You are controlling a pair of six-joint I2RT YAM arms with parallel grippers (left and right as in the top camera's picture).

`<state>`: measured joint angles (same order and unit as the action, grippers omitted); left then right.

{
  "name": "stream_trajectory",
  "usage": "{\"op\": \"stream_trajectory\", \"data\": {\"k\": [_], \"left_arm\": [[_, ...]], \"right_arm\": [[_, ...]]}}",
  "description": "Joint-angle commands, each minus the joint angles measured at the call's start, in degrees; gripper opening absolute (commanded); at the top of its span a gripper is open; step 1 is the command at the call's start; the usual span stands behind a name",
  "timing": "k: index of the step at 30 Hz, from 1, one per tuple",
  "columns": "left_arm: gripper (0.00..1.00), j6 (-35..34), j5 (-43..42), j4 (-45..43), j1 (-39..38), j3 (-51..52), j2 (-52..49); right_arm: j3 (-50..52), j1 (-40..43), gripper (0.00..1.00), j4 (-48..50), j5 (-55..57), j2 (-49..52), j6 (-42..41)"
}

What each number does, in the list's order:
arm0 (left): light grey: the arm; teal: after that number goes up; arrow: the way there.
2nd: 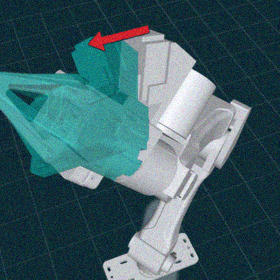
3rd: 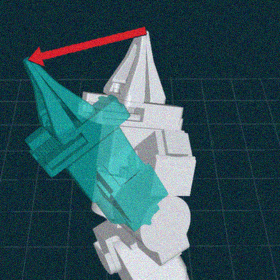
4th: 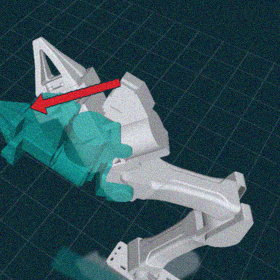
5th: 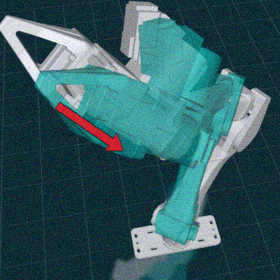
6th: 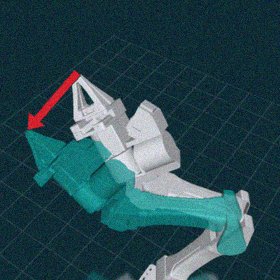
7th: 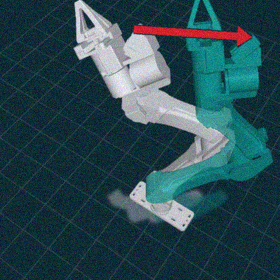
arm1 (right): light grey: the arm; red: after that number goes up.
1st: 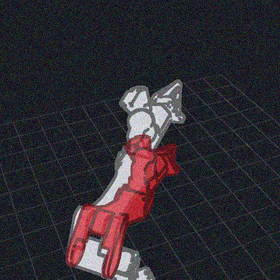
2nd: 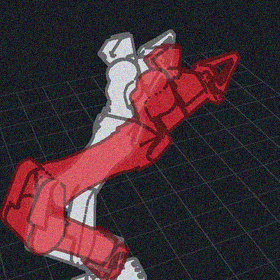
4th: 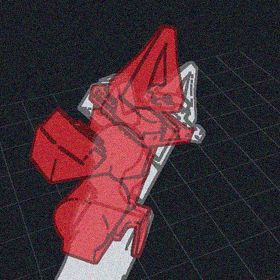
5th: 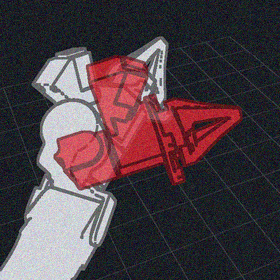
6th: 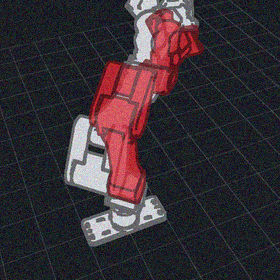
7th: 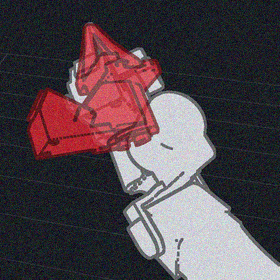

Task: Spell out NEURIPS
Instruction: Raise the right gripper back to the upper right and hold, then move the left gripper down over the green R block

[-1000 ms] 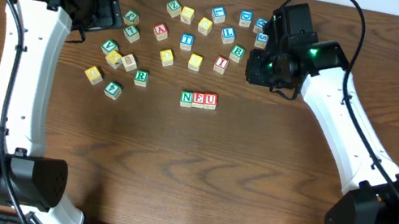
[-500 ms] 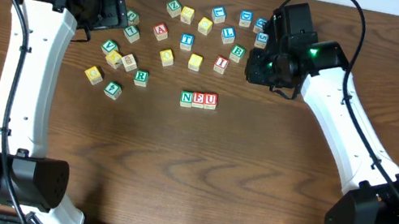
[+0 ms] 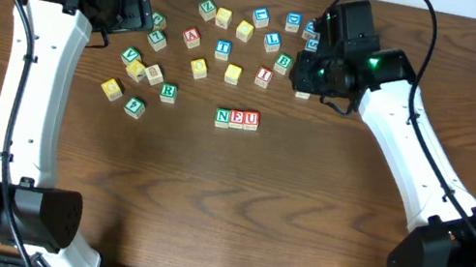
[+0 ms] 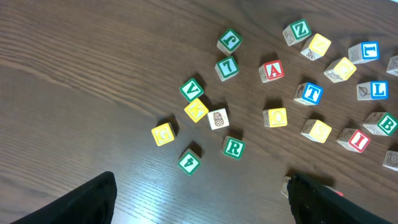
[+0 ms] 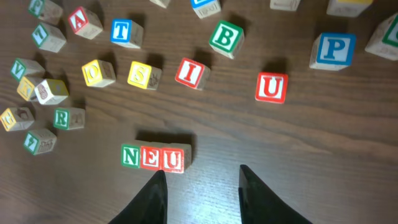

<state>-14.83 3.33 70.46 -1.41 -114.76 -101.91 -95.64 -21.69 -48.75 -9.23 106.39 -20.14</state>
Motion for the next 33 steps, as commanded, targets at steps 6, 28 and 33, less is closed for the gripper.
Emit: {"op": "stream_trajectory", "data": {"k": [6,28,33], "left_arm": [[0.87,-0.11,0.09,-1.22,-0.02,0.22,-0.87],[0.87,-0.04,-2.71,-3.08,-0.07,0.24,-7.10],[0.87,1.88,-2.82,-2.84,-0.07,0.24,-8.59]], "right_arm": [[-1.11,-2.27,0.46,6.73,-0.63,0.33,0.48],[-5.84,-4.76,0.48,8.20,0.00,3.89,0.48],[-5.84,-4.76,0.49,5.79,1.44,3.89,0.48]]}}
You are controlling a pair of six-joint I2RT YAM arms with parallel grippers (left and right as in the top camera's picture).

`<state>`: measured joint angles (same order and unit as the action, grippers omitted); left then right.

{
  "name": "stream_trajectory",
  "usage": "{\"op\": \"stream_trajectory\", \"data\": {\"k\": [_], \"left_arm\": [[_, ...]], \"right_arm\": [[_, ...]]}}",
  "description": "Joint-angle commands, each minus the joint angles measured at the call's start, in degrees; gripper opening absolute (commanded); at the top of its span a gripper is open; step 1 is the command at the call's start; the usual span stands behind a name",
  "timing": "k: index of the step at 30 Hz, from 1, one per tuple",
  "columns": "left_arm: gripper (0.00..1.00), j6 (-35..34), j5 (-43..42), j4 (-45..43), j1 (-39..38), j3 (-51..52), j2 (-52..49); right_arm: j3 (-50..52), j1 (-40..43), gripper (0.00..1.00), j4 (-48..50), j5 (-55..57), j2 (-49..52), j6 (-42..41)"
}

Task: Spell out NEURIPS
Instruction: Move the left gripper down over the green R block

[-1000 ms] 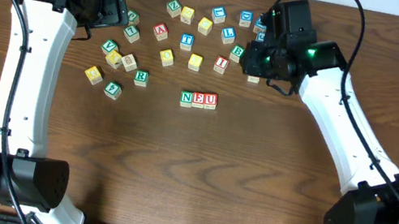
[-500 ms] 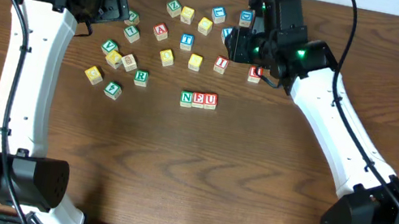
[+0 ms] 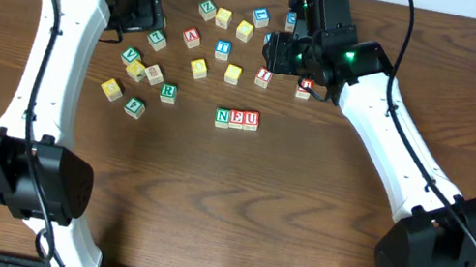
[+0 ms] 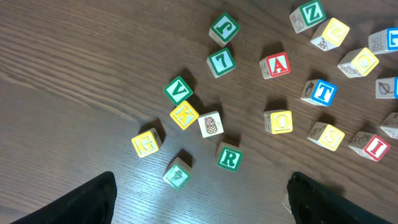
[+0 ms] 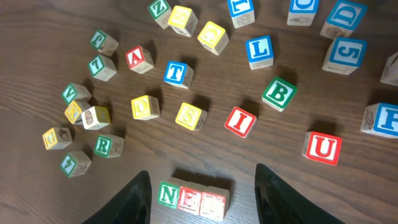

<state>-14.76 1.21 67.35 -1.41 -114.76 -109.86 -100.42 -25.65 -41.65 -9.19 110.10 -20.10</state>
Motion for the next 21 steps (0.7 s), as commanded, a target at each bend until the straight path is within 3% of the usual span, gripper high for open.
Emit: {"op": "stream_trajectory", "data": {"k": [1,8,21], "left_arm": [[0.86,2.49,-1.01,0.50,-0.09,0.24,-0.79],[0.85,3.78,-4.74,1.40,-0.96,4.48,-1.88],[0.81,3.78,-4.70,-8.96,-4.81,16.96,-2.01]], "right_arm": [[-1.05,-0.81,0.48,-1.60,1.60,0.17,0.44],[-1.05,-0.59,0.49,-2.95,3.28,0.17,0.44],[-1.05,5.25,0.50,-7.72,2.99,0.17,0.46]]}}
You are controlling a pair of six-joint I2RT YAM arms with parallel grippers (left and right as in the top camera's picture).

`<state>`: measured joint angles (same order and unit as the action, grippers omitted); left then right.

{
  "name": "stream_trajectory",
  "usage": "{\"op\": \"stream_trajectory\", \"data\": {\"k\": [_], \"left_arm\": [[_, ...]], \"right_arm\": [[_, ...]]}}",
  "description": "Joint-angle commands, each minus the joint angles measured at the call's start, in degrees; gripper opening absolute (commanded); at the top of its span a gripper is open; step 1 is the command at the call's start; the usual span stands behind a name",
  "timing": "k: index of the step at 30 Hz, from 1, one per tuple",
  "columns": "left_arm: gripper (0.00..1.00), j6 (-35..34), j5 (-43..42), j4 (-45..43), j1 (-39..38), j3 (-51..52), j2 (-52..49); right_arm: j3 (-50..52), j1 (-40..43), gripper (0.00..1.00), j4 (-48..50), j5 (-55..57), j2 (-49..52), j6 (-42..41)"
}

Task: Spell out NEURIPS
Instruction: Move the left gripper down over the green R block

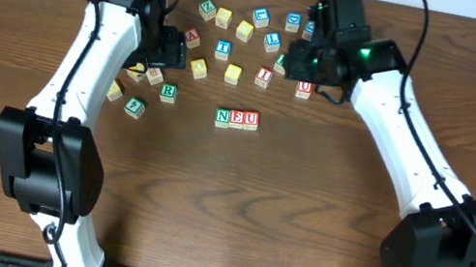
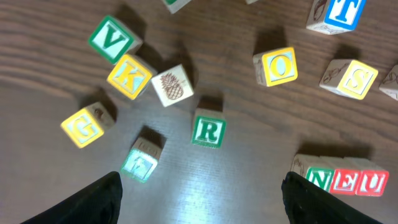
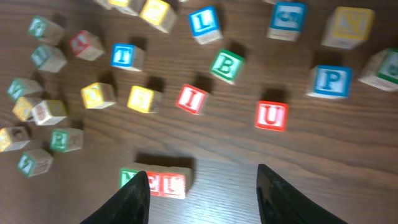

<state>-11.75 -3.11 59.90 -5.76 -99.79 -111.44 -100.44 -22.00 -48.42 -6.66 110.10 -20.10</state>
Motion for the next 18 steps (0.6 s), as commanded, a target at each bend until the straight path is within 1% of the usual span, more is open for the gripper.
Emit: {"op": "stream_trajectory", "data": {"k": [1,7,18], "left_arm": [[0.81,0.76,-0.37,-1.97,-0.52,2.54,-0.46],[0.81,0.74,-0.37,-5.20,-0.59,6.58,-0.55],[0.81,0.76,-0.76,-9.66,-0.72,10.43,-2.29]], "right_arm": [[-1.03,1.88,0.50,-1.20,0.42,0.17,0.46],[-1.03,2.51,0.50,-2.78,0.07,0.17,0.70],[-1.03,2.47,0.52,-3.74,0.07,0.17,0.94]]}}
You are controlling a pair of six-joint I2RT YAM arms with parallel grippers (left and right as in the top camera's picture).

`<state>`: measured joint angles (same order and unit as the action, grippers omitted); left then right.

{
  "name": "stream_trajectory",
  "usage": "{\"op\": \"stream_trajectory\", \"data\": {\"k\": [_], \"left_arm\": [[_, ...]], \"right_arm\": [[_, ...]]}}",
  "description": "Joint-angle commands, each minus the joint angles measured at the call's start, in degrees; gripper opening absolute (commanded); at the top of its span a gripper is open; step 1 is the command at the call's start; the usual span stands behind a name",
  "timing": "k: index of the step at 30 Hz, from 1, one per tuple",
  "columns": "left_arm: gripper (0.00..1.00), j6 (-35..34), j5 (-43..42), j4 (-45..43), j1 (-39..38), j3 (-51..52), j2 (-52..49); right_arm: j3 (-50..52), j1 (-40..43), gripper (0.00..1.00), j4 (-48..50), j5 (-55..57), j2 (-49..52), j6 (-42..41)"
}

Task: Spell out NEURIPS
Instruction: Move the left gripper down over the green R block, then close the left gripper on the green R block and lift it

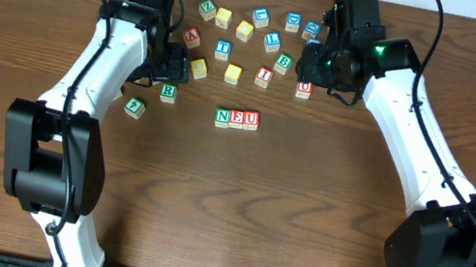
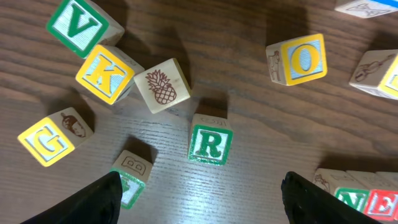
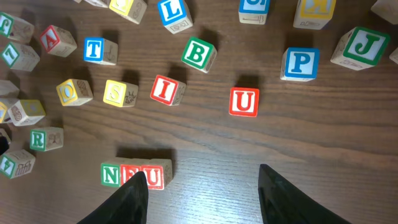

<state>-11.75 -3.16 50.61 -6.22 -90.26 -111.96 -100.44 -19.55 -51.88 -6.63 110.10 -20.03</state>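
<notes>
Three blocks reading N, E, U (image 1: pixel 237 118) stand in a row mid-table, also showing as the NEU row (image 3: pixel 135 175). The green R block (image 2: pixel 211 143) lies just left of it as R (image 1: pixel 168 92). My left gripper (image 2: pixel 199 194) hangs open over R, nothing between its fingers; overhead it is left gripper (image 1: pixel 174 68). The red I (image 3: pixel 165 89), yellow S (image 3: pixel 119 93) and blue P (image 3: pixel 300 63) lie loose further back. My right gripper (image 3: pixel 202 177) is open and empty above the right-hand blocks, seen overhead as right gripper (image 1: pixel 320 69).
Loose blocks crowd R: pineapple (image 2: pixel 162 85), yellow K (image 2: pixel 101 73), green V (image 2: pixel 77 26), yellow G (image 2: pixel 51 139), yellow O (image 2: pixel 299 60). A second red U (image 3: pixel 244 101), green B (image 3: pixel 198 54), blue T (image 3: pixel 98 50) and green J (image 3: pixel 364 45) lie at the back.
My left gripper has come down closer over the R block, which now looks larger and more central. My right gripper has shifted slightly right. No block has moved.
First my left gripper was open at the far-left back edge of the blocks and my right over the right cluster. Then the left was nearer the blocks and the right further left. Later the left stood over R, now lower. N, E, U stayed put.
</notes>
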Motion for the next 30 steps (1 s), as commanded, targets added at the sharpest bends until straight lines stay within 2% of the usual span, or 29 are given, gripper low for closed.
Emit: {"op": "stream_trajectory", "data": {"k": [1,9,21,30], "left_arm": [[0.81,0.76,-0.74,-0.39,-0.35,0.90,-2.12],[0.80,0.74,-0.72,-0.63,-1.42,0.90,-5.57],[0.64,0.72,-0.72,-0.70,-1.64,0.92,-8.59],[0.62,0.50,-0.72,-2.62,-1.64,2.58,-8.59]], "right_arm": [[-1.03,0.02,0.52,-0.39,0.07,0.17,0.87],[-1.03,0.00,0.52,-0.90,0.07,0.17,0.87],[-1.03,0.00,0.52,-1.14,0.28,0.17,1.03],[-1.01,0.02,0.53,-1.18,0.31,0.17,1.09]]}}
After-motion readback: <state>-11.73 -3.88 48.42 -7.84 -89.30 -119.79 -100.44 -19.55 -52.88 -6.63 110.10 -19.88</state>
